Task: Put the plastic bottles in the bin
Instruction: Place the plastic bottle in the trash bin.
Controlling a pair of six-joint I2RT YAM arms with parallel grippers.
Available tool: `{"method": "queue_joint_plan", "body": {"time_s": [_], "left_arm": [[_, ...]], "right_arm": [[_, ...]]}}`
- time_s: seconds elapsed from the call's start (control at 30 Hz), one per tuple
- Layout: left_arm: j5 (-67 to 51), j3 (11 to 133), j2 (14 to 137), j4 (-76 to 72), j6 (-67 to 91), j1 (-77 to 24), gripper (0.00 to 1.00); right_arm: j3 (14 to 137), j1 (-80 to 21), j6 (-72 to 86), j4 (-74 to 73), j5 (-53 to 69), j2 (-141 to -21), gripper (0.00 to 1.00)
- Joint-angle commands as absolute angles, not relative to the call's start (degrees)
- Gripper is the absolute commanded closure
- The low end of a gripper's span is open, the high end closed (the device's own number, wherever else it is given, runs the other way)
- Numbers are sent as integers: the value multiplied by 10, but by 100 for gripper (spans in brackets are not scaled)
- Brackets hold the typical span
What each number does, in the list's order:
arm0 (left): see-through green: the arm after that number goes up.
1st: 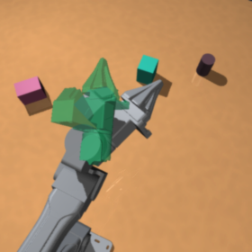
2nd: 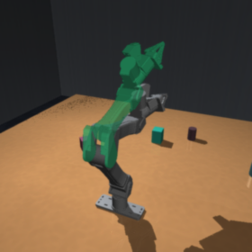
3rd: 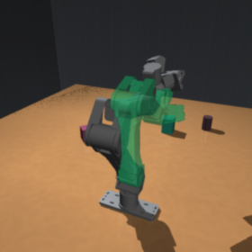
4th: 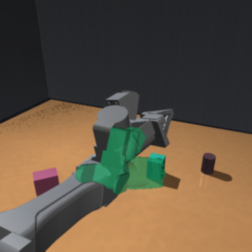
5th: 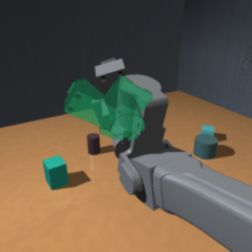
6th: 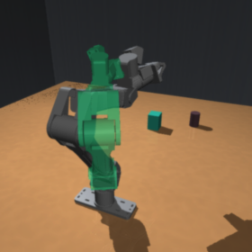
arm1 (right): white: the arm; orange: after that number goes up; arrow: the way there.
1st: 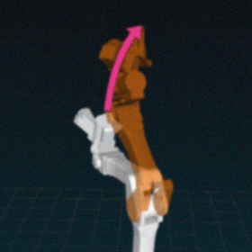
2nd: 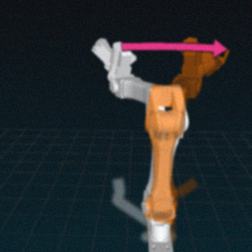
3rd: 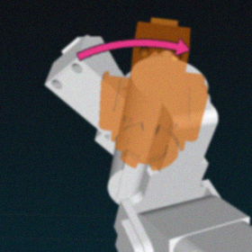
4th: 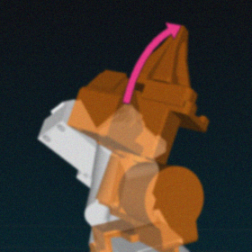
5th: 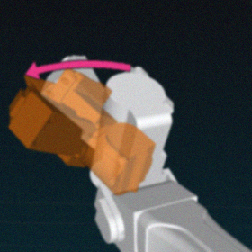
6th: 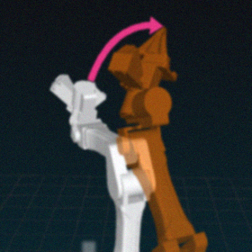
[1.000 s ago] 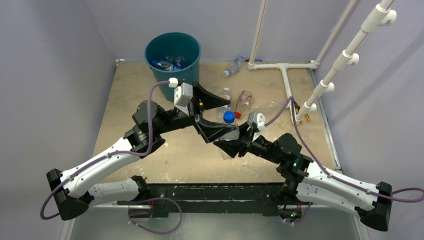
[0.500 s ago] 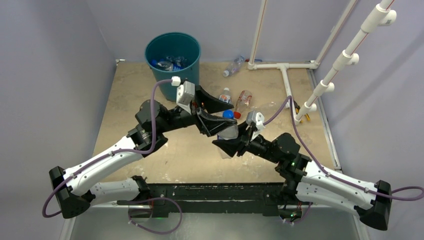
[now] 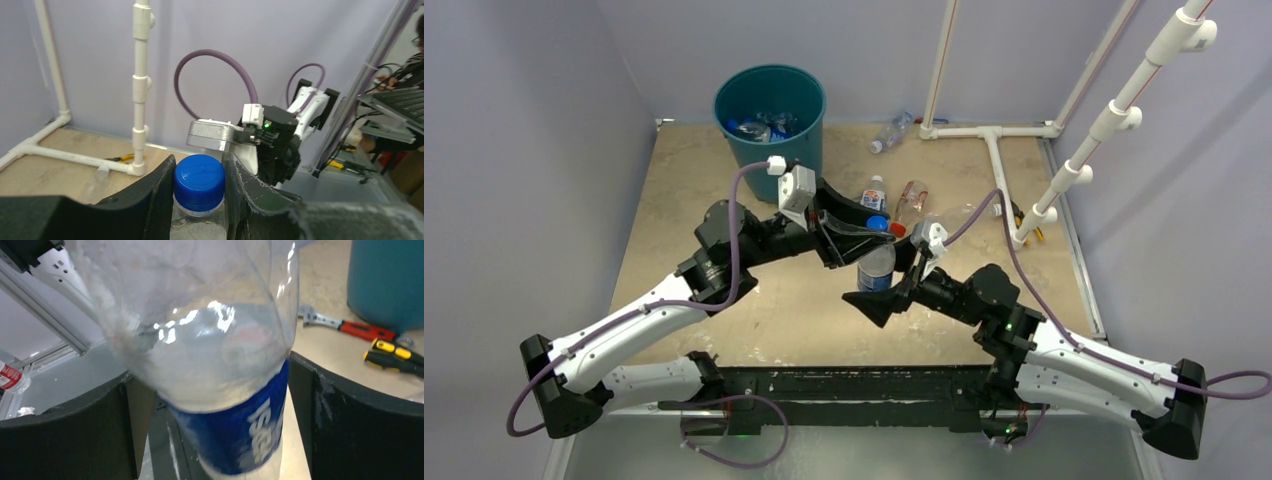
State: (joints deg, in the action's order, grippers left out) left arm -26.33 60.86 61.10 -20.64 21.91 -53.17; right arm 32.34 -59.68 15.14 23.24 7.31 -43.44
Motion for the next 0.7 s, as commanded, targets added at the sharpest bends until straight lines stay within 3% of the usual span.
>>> {"method": "queue_joint_plan", "body": {"time_s": [0.0, 0.23, 0.37, 0.5, 0.67], "left_arm": [[-186, 652, 582, -154, 136, -532, 100], [73, 728, 585, -107, -35, -532, 100], [199, 781, 632, -160, -169, -531, 100], [241, 843, 705, -223, -254, -495, 100], [199, 906, 776, -272, -174, -370, 100]], "right_arm": [[370, -598, 165, 171, 69, -403, 1], [398, -599, 156, 53, 59, -300, 1], [370, -599, 164, 28, 36, -242, 1], [330, -599, 191, 53, 29, -226, 1], [288, -599, 221, 100, 41, -239, 1]]}}
